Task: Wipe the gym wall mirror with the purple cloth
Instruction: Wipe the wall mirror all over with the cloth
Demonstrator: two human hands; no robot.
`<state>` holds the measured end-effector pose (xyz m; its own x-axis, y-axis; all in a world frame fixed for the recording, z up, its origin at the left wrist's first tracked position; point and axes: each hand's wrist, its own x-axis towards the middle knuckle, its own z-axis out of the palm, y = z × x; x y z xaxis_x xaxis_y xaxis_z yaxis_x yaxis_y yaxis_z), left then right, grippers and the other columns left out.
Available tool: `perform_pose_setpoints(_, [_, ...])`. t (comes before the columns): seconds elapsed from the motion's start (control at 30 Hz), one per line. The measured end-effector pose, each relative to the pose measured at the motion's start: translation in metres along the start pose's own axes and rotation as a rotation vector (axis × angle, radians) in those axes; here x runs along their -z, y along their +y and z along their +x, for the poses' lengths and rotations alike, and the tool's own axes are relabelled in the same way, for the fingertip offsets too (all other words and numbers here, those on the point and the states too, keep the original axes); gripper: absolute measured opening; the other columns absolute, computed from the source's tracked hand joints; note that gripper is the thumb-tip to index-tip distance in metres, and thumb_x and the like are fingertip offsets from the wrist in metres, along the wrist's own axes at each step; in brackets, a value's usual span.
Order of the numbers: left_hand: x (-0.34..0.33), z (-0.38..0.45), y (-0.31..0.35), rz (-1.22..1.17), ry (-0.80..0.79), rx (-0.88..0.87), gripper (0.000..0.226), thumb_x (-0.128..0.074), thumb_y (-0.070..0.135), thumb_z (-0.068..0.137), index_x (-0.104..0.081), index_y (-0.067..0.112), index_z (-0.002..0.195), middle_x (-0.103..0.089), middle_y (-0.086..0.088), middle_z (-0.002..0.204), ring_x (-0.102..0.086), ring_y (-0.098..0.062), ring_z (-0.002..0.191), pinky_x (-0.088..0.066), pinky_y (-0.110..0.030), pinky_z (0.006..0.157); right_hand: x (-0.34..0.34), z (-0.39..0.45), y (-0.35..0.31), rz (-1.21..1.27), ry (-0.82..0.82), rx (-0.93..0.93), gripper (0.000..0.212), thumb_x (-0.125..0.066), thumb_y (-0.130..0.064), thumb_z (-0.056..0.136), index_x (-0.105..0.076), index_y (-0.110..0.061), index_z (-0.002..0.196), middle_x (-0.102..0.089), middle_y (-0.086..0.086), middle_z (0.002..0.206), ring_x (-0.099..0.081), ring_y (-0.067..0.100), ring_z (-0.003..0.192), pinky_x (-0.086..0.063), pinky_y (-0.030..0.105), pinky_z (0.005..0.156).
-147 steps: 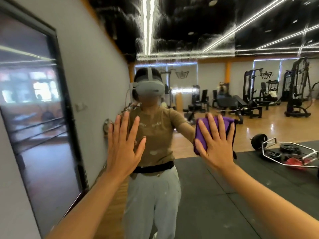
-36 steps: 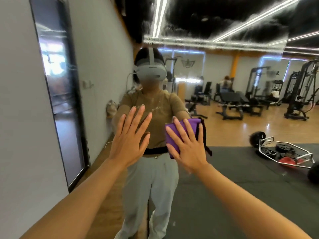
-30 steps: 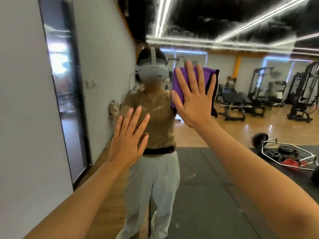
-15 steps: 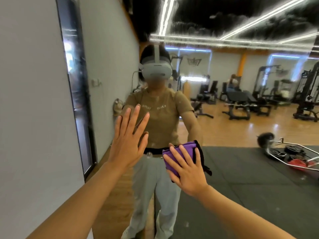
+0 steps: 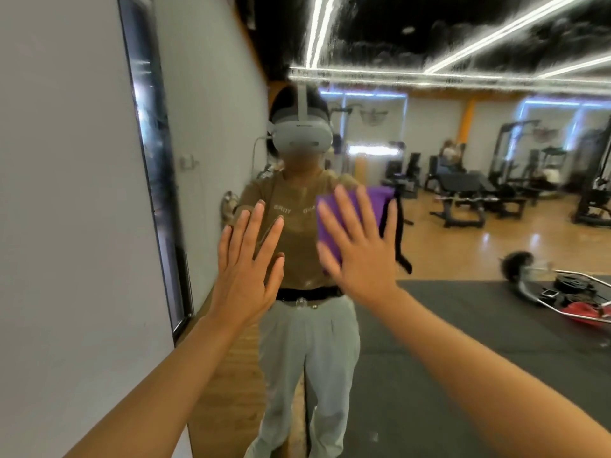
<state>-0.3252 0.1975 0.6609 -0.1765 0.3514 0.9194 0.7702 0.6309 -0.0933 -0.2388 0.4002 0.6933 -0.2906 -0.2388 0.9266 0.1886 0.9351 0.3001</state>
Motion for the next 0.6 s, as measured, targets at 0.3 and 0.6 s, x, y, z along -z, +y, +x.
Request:
perform_pose_setpoints(0.3, [0.005,-0.009,-0.015,0.012,0.046,0.037,0.062,-0.044,0.034,0.100,-0.030,0.015,0.158,-0.014,-0.016,0.167,-0.009,-0.033,0.155,-0.002,-0.048,0.126,-0.026,-0.125,-0.015,-0.143,-0.215,0.455,0.062,-0.041,-0.053,0.101,-0.026,-0.036,0.159,-0.011,-0.006,0.169,-0.011,0.022,0.156,-0.002,0.055,0.125])
perform_pose_setpoints(0.6, [0.013,-0.015,-0.029,0.037,0.069,0.056,0.063,-0.043,0.035,0.100,-0.026,0.017,0.158,-0.016,-0.018,0.166,-0.010,-0.032,0.155,-0.002,-0.048,0.125,0.012,0.077,0.022,-0.137,0.009,0.126,0.058,-0.028,-0.054,0.107,-0.030,-0.028,0.159,-0.029,0.005,0.164,-0.026,0.032,0.151,-0.011,0.060,0.120])
